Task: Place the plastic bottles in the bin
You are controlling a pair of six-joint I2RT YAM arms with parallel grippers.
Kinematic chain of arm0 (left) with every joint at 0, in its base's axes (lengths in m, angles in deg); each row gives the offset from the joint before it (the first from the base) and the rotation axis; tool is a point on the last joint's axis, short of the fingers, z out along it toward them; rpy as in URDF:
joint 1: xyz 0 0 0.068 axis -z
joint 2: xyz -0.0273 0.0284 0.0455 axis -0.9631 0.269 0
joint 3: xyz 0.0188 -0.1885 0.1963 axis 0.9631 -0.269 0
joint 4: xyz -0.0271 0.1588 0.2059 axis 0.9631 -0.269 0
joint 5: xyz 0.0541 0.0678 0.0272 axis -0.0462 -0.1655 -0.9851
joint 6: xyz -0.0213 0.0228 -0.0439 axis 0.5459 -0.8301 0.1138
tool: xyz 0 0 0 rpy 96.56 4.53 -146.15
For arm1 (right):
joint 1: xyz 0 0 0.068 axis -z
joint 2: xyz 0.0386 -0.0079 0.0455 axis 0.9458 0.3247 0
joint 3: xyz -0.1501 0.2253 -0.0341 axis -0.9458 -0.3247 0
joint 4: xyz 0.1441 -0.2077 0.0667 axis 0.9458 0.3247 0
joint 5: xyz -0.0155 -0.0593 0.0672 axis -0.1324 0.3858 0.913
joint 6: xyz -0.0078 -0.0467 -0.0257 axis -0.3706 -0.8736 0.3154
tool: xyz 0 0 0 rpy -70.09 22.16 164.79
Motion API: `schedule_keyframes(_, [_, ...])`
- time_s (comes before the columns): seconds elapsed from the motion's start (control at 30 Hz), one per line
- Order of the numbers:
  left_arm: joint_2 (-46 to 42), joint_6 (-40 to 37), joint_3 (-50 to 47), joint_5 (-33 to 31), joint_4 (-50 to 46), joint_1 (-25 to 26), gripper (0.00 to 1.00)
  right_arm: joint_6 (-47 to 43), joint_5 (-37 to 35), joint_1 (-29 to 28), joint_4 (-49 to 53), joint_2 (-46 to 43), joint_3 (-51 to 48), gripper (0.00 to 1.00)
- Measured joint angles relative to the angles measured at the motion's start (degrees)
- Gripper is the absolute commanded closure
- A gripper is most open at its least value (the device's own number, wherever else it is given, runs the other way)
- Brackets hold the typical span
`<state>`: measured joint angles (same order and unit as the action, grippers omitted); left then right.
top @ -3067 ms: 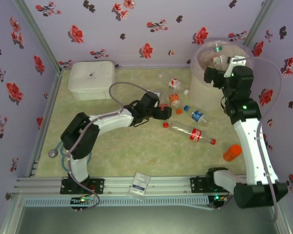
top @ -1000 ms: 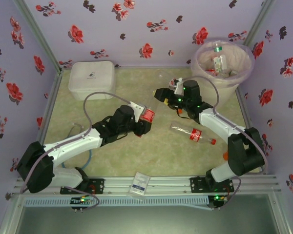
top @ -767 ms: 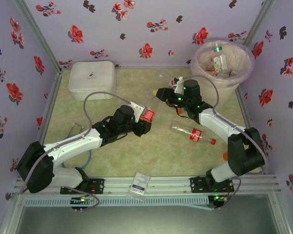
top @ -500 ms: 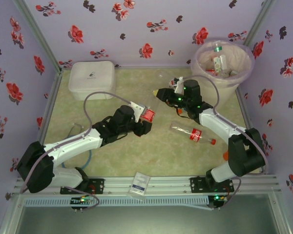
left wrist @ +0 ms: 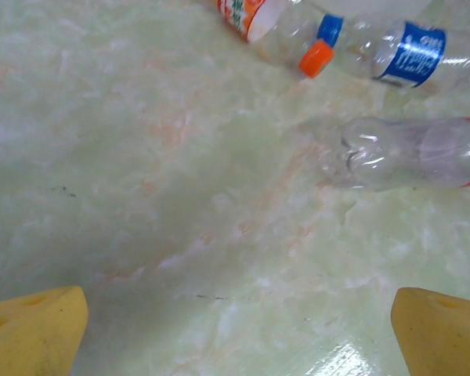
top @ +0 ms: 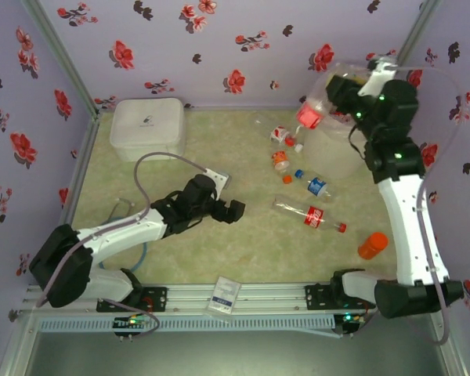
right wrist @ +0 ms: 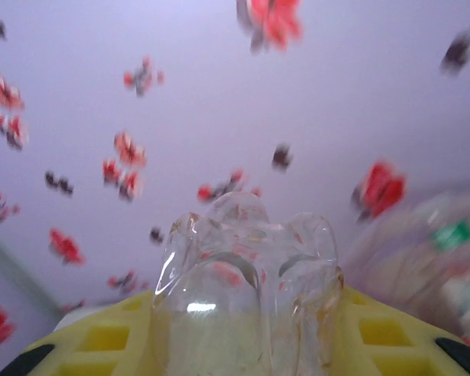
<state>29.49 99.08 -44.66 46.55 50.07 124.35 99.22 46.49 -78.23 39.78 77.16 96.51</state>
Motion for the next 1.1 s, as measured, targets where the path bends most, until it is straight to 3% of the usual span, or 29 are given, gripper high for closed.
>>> schedule_keyframes(0.13, [3.26, 0.00, 0.02, 0.02, -0.11, -0.07, 0.00, -7.10, -8.90, 0.20, -0.17, -0.28, 5.90, 0.99])
schedule_keyframes(0.33, [4.90, -0.02, 0.68, 0.02, -0.15, -0.13, 0.00, -19.69, -19.50, 0.24, -7.10, 0.81, 3.37, 1.00])
schedule_keyframes(0.53, [5.62, 0.24, 1.25, 0.17, 0.70, -0.15, 0.00, -29.55, -19.17, 0.35, -18.75, 2.54, -9.60, 1.00])
schedule_keyframes(0.7, [7.17, 1.07, 1.25, 0.70, 1.07, -0.15, 0.00, -34.47, -19.17, 0.35, -20.35, 5.70, -13.79, 1.00])
schedule_keyframes(1.1, [7.15, 1.25, 0.59, 0.74, 1.29, -0.13, 0.00, -34.93, -19.08, 1.95, -6.71, 18.49, 0.90, 1.00])
